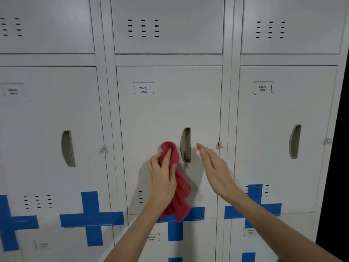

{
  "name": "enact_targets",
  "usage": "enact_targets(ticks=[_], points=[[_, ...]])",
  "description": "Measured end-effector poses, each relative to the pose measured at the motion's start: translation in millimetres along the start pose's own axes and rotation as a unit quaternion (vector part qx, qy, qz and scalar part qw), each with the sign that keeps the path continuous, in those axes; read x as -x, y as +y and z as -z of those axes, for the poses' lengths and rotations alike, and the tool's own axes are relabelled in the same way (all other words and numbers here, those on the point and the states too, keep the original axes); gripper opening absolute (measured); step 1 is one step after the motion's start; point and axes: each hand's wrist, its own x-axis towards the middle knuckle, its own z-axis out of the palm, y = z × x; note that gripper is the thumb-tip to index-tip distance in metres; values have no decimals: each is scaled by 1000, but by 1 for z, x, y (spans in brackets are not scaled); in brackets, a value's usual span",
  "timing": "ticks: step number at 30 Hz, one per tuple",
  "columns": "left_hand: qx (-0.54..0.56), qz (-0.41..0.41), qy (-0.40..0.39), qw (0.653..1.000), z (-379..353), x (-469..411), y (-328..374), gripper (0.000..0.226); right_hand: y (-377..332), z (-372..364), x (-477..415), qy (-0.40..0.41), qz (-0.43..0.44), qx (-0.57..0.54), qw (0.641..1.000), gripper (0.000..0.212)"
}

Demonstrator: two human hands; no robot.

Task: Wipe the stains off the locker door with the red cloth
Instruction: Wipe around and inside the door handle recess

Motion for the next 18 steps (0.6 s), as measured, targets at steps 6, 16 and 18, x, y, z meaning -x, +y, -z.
enact_targets(ticks=[6, 16, 18], points=[[211, 49, -118, 969, 14, -13, 56, 51, -19, -38, 7, -91, -114, -378, 914, 43], [-188, -109, -19, 976, 29, -50, 0, 78, -25, 4, -38, 270, 76, -36, 959, 39], [-267, -114, -42, 956, 24, -59, -17, 97, -19, 6, -55, 241, 133, 178, 945, 53]])
